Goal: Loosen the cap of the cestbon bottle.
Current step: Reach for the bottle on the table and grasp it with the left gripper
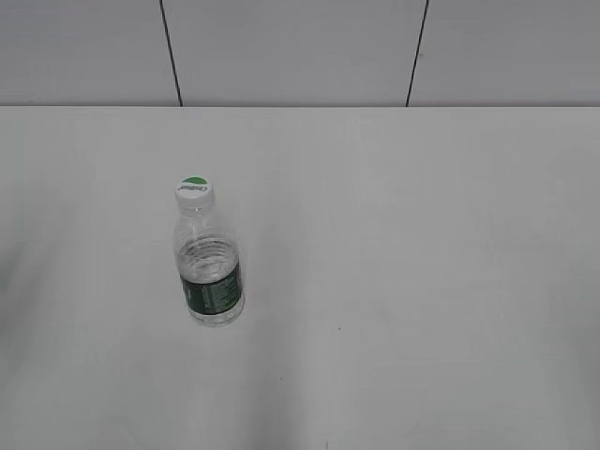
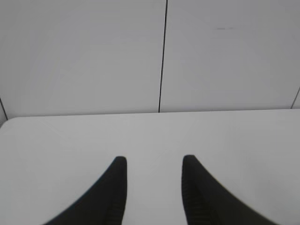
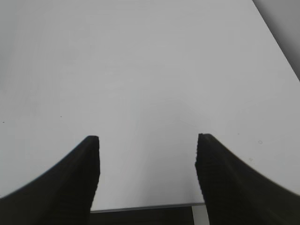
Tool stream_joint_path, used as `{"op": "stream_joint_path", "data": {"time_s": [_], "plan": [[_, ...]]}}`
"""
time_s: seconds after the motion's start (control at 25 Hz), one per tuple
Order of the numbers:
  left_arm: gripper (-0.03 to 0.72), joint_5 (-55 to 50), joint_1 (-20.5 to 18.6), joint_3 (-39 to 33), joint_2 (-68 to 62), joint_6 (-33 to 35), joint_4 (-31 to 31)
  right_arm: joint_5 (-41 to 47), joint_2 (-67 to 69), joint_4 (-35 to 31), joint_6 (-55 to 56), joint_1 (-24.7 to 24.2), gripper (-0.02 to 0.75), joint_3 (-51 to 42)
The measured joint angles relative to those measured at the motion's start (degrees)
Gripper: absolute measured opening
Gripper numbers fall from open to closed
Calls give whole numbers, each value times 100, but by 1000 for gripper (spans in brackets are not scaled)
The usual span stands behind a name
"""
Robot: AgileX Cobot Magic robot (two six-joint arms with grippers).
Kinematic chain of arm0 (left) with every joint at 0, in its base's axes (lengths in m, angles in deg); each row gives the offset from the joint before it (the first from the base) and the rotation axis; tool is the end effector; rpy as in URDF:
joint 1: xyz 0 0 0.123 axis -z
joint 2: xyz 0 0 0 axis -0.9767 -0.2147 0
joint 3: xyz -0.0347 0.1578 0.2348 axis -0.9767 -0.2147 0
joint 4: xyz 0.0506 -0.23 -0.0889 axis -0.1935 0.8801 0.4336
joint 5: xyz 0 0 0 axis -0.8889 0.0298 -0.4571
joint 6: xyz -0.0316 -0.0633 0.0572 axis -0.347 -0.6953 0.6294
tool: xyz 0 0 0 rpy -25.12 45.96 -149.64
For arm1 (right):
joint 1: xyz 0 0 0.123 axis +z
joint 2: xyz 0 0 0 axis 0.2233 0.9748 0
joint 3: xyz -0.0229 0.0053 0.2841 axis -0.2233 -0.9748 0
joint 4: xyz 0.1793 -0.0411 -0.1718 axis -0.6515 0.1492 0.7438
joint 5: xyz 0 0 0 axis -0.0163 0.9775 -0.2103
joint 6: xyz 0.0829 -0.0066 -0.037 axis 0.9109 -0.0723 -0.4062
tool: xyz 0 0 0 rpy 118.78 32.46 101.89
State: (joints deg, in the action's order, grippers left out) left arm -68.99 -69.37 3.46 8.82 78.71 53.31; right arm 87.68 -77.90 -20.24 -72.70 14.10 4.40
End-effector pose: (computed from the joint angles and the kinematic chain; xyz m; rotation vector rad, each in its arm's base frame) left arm 0.1422 -0.0174 0.2799 0.0616 1.7207 -0.1068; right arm -0.0079 0.0025 0.2755 -0.1207 2.0634 -0.0051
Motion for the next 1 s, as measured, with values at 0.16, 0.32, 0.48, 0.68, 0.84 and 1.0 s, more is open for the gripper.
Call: {"op": "stream_joint_path", "data": {"time_s": [0.16,0.32,0.48,0.68,0.84,1.0], "plan": [[241,712,790,-612,-48,-39,34,0,0,0,0,0,498,0],[241,1121,1561,-940,-48,-307,-158,0,0,0,0,0,498,0],[241,1499,1875,-1396,-104,-1483,-1280,0,0,0,0,0,498,0],[241,1605,1890,-1541,-367,-2588,-2804,0,0,0,0,0,498,0],[241,1830,1890,-1541,-993,-3049,-3334,0,0,0,0,0,498,0],[267,2498,1890,-1541,-2201,-3133,-3539,0,0,-5,0,0,498,0]]}}
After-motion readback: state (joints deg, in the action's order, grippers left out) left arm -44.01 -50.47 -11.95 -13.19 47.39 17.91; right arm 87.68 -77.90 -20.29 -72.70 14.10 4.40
